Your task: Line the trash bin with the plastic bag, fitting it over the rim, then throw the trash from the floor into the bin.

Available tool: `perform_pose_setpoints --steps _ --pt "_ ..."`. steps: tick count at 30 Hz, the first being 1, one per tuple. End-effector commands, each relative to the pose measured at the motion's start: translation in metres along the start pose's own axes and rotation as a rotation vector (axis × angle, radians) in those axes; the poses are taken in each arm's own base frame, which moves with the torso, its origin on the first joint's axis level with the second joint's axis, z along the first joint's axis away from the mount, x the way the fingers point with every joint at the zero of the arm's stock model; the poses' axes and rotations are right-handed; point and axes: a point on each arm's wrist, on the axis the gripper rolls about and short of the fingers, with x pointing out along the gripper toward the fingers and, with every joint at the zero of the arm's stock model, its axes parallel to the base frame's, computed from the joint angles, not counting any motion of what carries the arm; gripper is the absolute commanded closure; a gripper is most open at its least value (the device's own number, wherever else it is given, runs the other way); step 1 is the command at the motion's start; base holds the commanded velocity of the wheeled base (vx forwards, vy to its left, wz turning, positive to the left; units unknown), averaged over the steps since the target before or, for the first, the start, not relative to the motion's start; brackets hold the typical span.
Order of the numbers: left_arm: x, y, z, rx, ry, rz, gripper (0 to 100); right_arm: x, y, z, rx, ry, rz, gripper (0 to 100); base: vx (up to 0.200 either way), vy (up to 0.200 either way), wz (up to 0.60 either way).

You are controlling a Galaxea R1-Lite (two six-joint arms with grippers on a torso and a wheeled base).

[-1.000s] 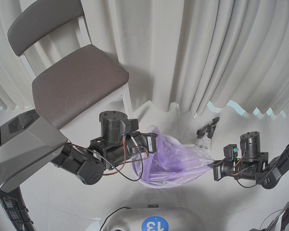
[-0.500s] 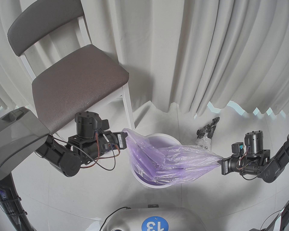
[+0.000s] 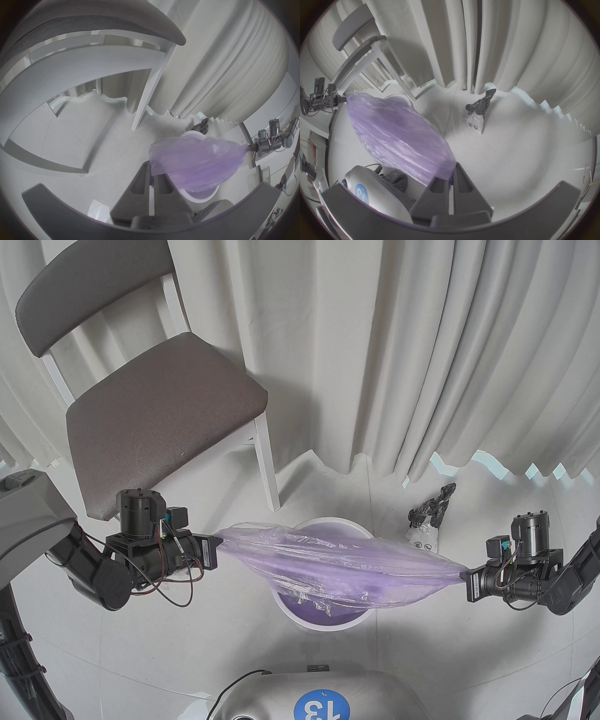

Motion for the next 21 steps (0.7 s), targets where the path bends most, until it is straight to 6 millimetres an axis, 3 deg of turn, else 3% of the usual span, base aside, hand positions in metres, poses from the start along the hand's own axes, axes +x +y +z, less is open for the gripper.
perform_pose_setpoints --steps 1,13,21 --pt "-0.009 0.006 -0.002 0.006 0.005 0.014 100 -0.001 -0.005 0.002 0.002 -0.001 -0.014 100 0.000 0.000 0.00" --pt "-0.045 -0.009 -0.018 0.026 0.044 -0.042 100 -0.036 0.011 -0.010 -0.063 -0.016 0.028 100 0.000 0.000 0.00" --pt "-0.048 -0.026 -0.039 0.045 0.060 -0.099 100 -0.043 0.026 -0.028 -0.097 0.029 0.079 100 0.000 0.000 0.00"
